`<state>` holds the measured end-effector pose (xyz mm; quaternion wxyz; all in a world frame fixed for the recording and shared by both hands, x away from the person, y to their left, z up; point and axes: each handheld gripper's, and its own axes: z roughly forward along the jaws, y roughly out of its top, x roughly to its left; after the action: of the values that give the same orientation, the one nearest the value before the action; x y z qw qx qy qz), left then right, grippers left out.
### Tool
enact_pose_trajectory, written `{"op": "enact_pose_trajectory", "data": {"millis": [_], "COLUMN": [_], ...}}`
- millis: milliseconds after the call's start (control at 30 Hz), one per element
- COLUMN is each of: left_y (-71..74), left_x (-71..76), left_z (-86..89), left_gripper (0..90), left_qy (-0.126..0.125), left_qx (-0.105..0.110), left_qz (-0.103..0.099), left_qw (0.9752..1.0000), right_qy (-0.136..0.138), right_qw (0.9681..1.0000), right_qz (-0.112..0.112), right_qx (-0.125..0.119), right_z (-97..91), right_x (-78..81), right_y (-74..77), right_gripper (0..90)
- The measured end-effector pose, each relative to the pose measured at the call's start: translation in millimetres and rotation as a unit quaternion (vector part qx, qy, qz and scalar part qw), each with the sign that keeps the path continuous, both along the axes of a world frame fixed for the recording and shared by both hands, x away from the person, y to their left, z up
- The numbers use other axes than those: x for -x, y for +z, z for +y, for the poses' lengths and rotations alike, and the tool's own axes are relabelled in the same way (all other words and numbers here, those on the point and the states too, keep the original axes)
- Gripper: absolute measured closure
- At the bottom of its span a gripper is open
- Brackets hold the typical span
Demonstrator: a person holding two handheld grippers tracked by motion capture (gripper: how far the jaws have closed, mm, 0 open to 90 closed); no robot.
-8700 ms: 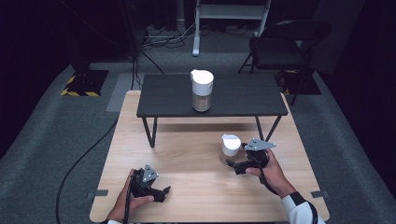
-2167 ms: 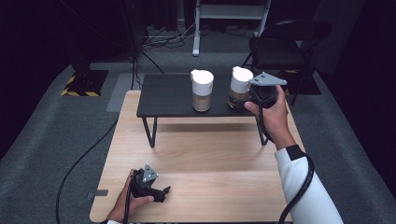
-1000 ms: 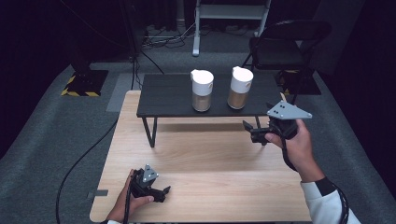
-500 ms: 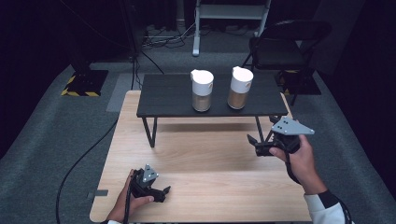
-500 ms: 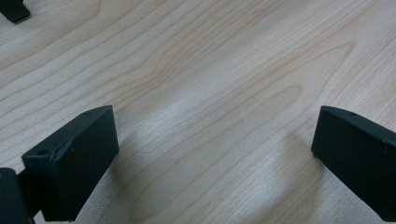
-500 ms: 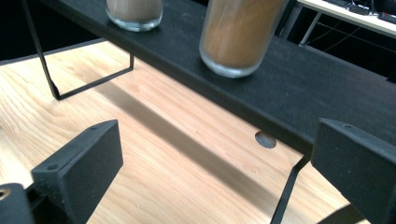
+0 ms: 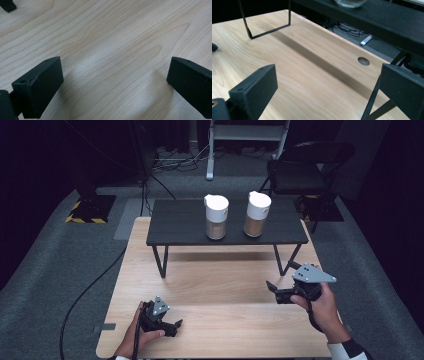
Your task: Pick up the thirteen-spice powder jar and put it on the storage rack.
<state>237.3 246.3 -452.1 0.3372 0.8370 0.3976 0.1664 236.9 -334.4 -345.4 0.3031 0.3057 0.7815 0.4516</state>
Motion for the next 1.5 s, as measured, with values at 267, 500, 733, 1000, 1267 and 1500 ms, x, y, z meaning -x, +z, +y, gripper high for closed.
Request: {"op": "enact_pose_trajectory", "data": {"millis": [267, 500, 733, 1000, 1267, 1500], "left_y": [-0.1, -0.1, -0.1, -0.1, -0.1, -0.1], "left_x": [0.0, 0.0, 0.0, 0.0, 0.0, -0.1], "left_z": [-0.2, -0.2, -0.2, -0.2, -0.2, -0.2], "left_gripper": [0.4, 0.4, 0.4, 0.4, 0.4, 0.4], "left_qy": [0.0, 0.0, 0.0, 0.0, 0.0, 0.0], "left_qx": [0.0, 0.0, 0.0, 0.0, 0.0, 0.0], "left_qz": [0.0, 0.0, 0.0, 0.0, 0.0, 0.0], "left_qw": [1.0, 1.0, 1.0, 1.0, 1.0, 1.0], "right_qy": [0.006, 0.008, 0.013, 0.02, 0.015, 0.016], "right_qw": [0.9998, 0.9996, 0.9989, 0.9973, 0.9945, 0.9912], "right_qz": [0.017, 0.025, 0.03, 0.044, 0.068, 0.086], "right_qx": [0.001, 0.013, 0.034, 0.055, 0.078, 0.099], "right_z": [-4.1, -4.1, -1.9, -2.3, -1.8, 3.6], "right_x": [3.6, 5.9, 8.0, 7.8, 1.6, -4.0], "right_y": [-18.5, -29.7, -40.9, -51.6, -64.6, -73.6], "right_gripper": [1.6, 1.7, 1.7, 1.6, 1.6, 1.7]}}
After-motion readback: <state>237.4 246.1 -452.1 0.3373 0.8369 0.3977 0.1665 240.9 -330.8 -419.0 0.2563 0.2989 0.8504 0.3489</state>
